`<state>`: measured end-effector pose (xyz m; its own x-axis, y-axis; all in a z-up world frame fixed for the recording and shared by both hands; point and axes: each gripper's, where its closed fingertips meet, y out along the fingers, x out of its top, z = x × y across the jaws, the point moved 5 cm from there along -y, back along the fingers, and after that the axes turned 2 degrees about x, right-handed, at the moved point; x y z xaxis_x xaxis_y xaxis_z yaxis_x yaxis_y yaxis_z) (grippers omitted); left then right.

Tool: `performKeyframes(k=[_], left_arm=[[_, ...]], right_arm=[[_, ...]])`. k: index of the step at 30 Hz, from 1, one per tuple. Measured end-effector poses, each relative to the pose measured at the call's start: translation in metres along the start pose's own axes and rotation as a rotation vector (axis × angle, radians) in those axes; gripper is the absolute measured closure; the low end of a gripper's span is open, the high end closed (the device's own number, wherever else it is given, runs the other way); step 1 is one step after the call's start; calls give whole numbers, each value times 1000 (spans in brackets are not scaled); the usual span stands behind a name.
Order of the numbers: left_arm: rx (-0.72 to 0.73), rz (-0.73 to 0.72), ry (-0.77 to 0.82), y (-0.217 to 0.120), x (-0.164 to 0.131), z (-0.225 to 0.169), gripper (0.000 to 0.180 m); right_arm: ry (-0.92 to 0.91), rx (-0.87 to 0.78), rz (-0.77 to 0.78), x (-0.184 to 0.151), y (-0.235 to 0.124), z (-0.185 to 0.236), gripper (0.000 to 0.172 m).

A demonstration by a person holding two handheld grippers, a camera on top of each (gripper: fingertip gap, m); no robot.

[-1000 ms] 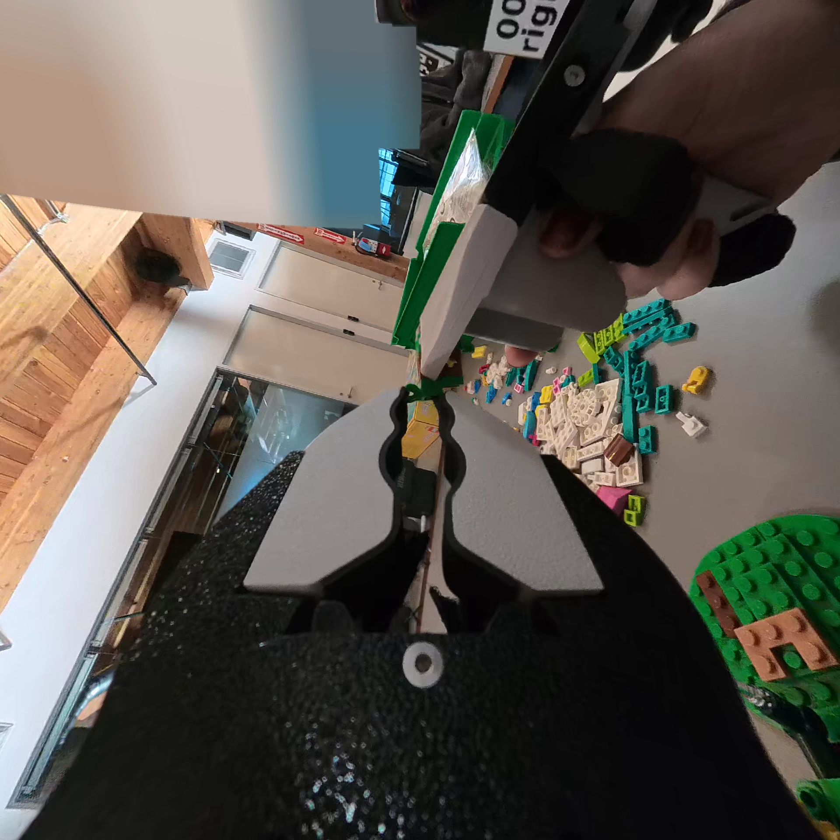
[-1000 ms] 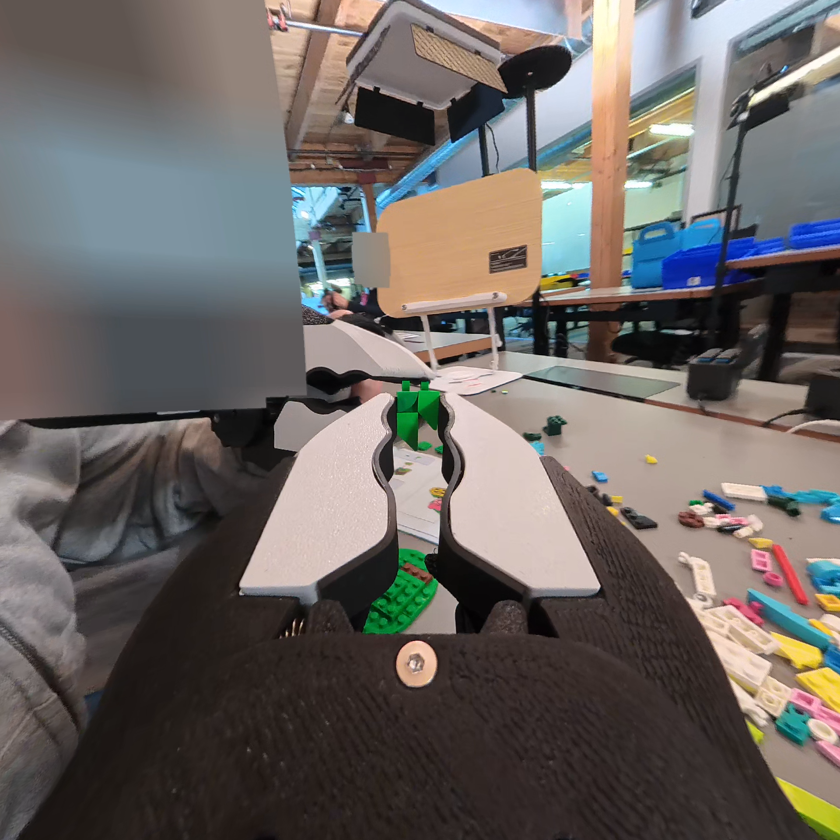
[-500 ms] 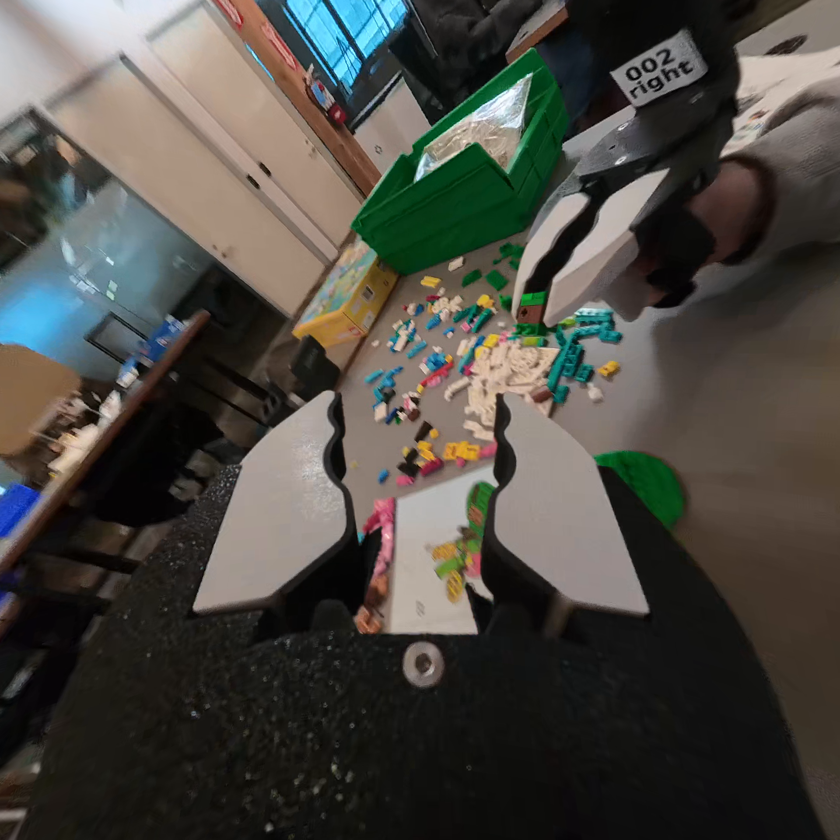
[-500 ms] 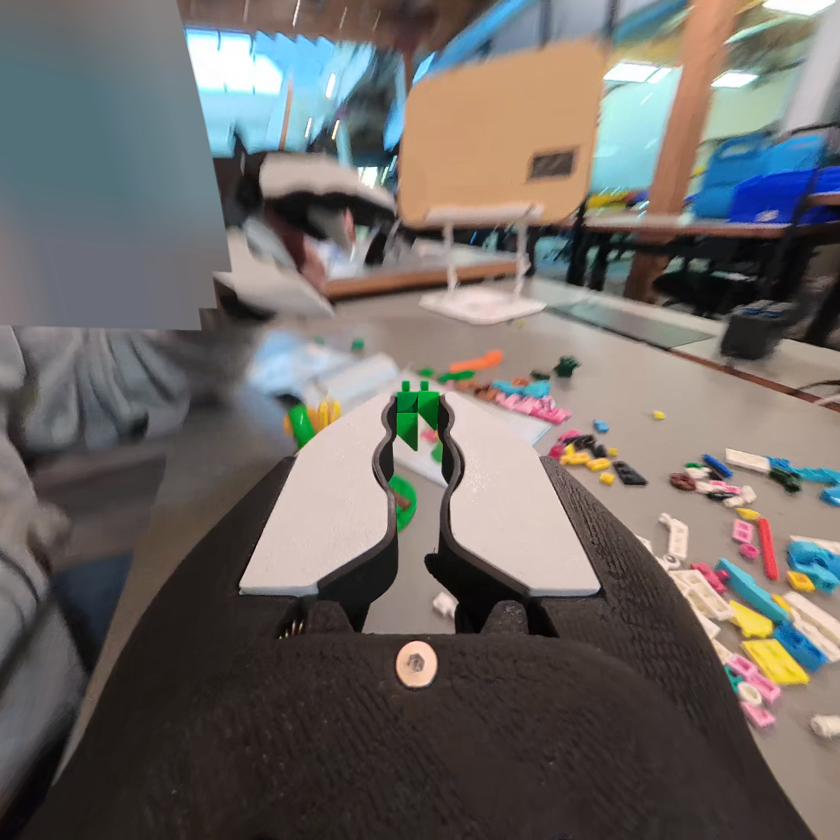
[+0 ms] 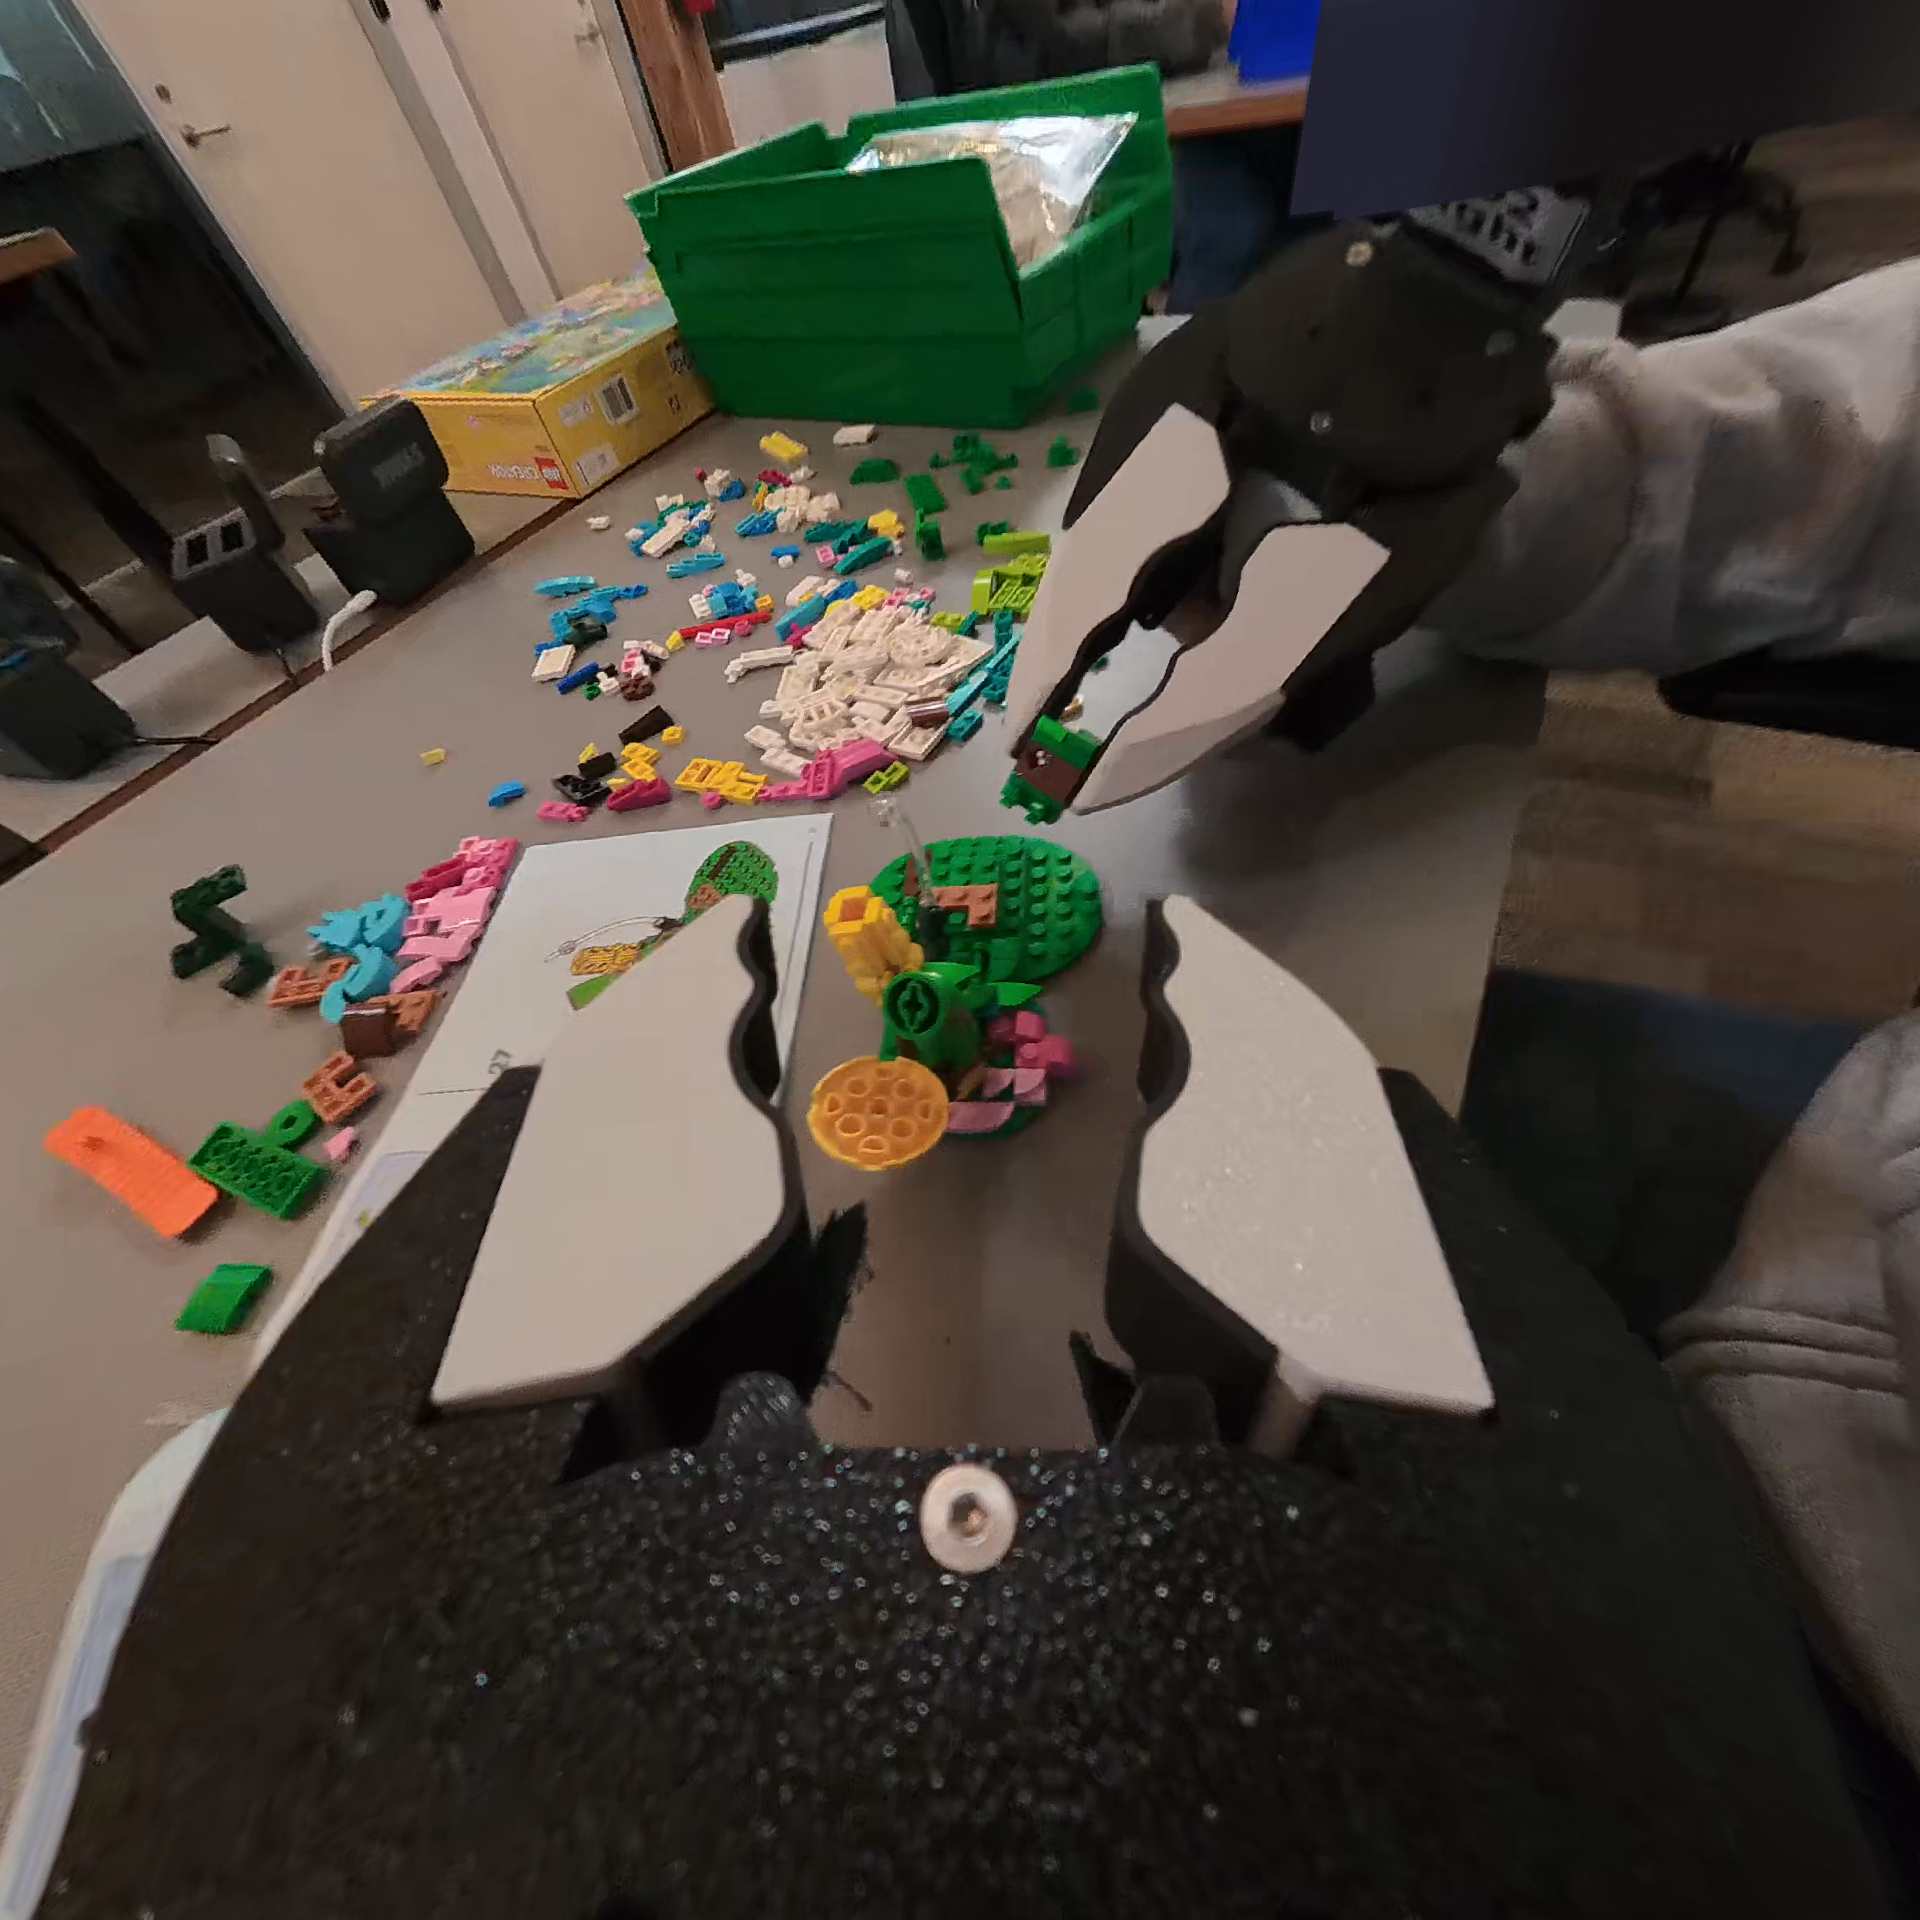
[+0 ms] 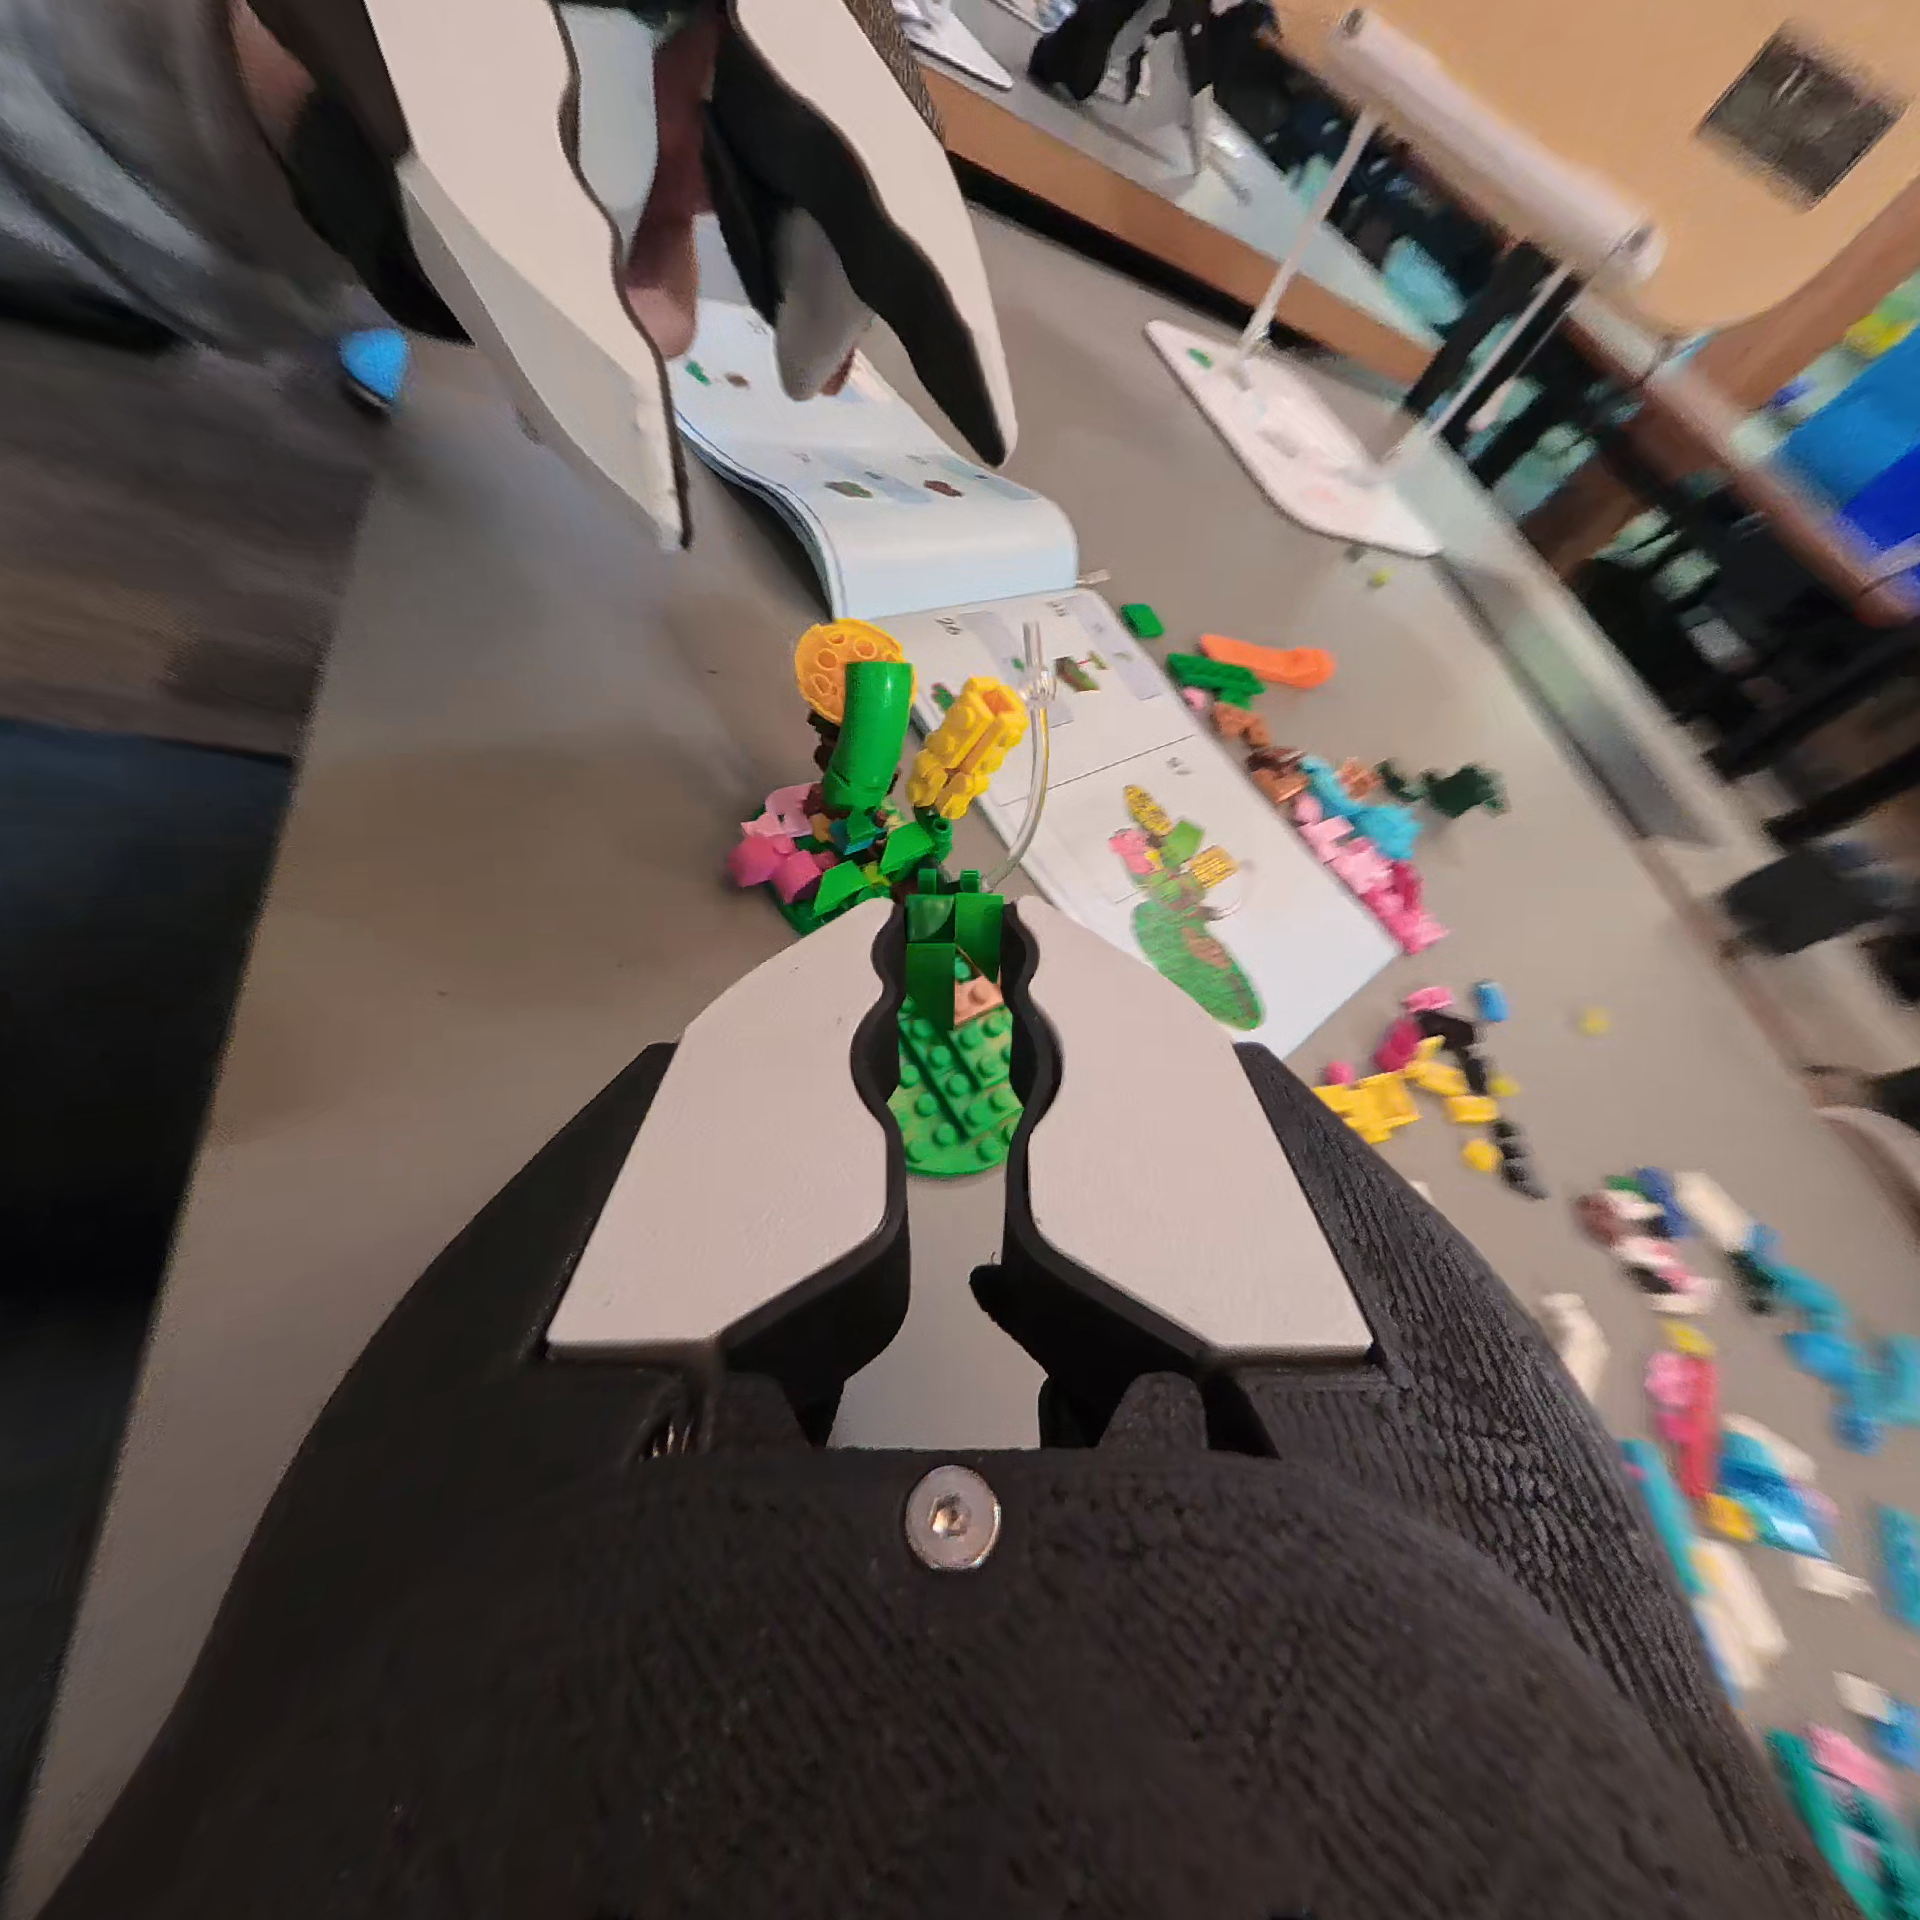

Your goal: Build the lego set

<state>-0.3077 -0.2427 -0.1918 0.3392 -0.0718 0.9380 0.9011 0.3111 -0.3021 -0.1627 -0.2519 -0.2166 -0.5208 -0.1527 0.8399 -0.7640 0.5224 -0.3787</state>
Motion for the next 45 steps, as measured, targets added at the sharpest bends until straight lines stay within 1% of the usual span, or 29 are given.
performKeyframes(k=[2,4,5,6,9,11,15,17,20,21,24,27,32,37,43,45], left_arm=[[-15,-22,4,0,2,-7,117],[-19,-48,1,2,6,-16,127],[-33,-53,6,4,8,-22,128],[-49,-45,24,6,8,-27,131],[-29,8,74,13,6,-36,136],[-38,-20,46,12,10,-40,143],[-73,-87,-96,9,19,-38,165],[-101,-118,-148,7,22,-38,167],[-106,-102,-154,10,23,-39,166],[-117,-103,-158,11,23,-41,167],[-121,-99,-166,14,23,-40,174],[-122,-106,-176,16,22,-36,175],[-57,-177,-163,16,24,-30,176],[9,-240,-131,8,26,-31,176],[84,-376,-226,-10,25,-20,176],[113,-407,-266,-13,23,-17,176]], right_arm=[[-73,-44,0,4,0,4,157],[-144,-83,-30,10,0,10,157],[-172,-96,-42,14,-1,14,157],[-196,-107,-53,17,-1,17,157],[-314,-161,-106,30,-5,24,157],[-424,-198,-131,38,-9,28,157],[-667,-279,-149,48,-15,37,157],[-765,-318,-143,52,-17,41,157],[-866,-342,-123,53,-16,46,157],[-894,-352,-125,54,-16,47,157],[-965,-370,-110,53,-15,47,157],[-1031,-386,-95,52,-13,46,156],[-1005,-427,-113,54,-10,40,155],[-948,-449,-158,58,-11,40,146],[-741,-402,-223,60,-21,34,139],[-641,-333,-283,61,-26,34,136]])
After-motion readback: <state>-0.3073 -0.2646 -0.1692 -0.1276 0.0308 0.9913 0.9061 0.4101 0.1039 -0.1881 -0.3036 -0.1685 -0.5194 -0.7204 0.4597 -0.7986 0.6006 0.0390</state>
